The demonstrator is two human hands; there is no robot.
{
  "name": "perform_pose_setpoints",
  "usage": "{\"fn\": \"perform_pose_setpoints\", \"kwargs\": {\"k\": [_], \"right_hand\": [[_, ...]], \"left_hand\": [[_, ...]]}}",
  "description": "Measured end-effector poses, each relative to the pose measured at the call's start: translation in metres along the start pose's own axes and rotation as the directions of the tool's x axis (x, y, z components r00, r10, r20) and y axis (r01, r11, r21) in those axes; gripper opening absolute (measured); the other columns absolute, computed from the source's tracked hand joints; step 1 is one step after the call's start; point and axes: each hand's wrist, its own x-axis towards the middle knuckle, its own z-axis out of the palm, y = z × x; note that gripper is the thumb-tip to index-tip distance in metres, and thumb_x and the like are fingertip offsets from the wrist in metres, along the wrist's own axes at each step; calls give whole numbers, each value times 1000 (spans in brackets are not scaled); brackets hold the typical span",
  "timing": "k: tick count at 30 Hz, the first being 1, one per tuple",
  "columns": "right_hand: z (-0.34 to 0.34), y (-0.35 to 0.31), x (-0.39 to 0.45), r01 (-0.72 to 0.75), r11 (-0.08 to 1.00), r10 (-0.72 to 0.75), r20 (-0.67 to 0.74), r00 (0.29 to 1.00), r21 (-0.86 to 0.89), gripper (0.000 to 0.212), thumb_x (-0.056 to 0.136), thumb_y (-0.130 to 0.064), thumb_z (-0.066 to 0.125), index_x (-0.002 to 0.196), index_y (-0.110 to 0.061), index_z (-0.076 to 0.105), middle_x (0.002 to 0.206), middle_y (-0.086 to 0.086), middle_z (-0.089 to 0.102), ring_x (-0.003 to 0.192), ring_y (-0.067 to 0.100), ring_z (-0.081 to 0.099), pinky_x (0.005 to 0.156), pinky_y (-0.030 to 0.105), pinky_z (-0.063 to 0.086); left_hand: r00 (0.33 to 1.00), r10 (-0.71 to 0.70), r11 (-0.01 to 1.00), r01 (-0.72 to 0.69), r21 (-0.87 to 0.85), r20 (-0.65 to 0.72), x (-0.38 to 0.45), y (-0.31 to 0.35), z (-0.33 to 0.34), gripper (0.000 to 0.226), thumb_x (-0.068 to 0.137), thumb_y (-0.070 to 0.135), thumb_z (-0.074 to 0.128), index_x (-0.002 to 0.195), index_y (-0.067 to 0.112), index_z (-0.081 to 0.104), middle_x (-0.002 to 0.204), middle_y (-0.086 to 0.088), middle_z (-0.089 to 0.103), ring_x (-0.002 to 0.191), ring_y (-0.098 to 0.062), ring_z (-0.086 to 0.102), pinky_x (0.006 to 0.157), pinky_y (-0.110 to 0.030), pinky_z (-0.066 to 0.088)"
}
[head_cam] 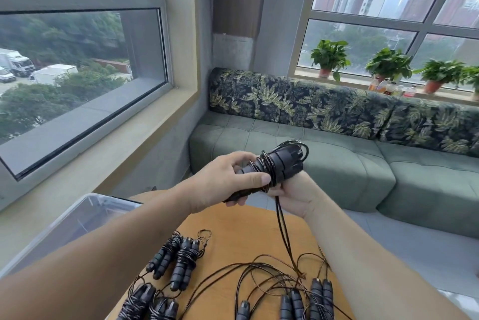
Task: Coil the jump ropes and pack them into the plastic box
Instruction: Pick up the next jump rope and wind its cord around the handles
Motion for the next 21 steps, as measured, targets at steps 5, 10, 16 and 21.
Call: {"fn": "perform_pose_setpoints", "kwargs": {"k": [5, 10, 16, 21], "right_hand": [[19, 22, -12, 90, 991, -75, -136, 988, 102, 34, 95, 7, 38, 74, -11, 60, 60, -2, 43, 42, 3, 30, 37, 15, 19], [30, 33, -14, 91, 995, -101, -356, 929, -45, 26, 97, 1, 37, 80, -12, 52, 59, -1, 38, 41, 6, 27, 37, 18, 18], [40, 47, -30, -129, 726, -131, -320, 938, -675, 34, 103, -31, 42, 80, -14, 60, 66, 3, 49, 52, 15, 36, 50, 28, 29], [45, 22, -35, -188, 220, -47, -203, 978, -957, 22, 94, -15, 46, 76, -13, 58, 73, 5, 60, 58, 21, 49, 50, 26, 38]], "left_hand": [[997, -76, 997, 77, 21, -18, 2, -6, -1, 63, 72, 46, 73, 120, 18, 45, 71, -9, 60, 52, -20, 47, 51, -30, 38], [995, -71, 997, 71, 2, 65, 4, -12, -4, 61, 76, 43, 69, 127, 20, 46, 77, -8, 62, 68, -23, 51, 62, -34, 42], [997, 39, 779, 9, 627, -63, 25, -13, -10, 64, 89, 26, 68, 146, 24, 38, 131, -2, 41, 110, -22, 54, 94, -30, 44], [998, 51, 571, -59, 819, 37, 34, -32, -5, 77, 89, 23, 67, 154, 19, 26, 142, -4, 30, 114, -31, 54, 101, -36, 41]]}}
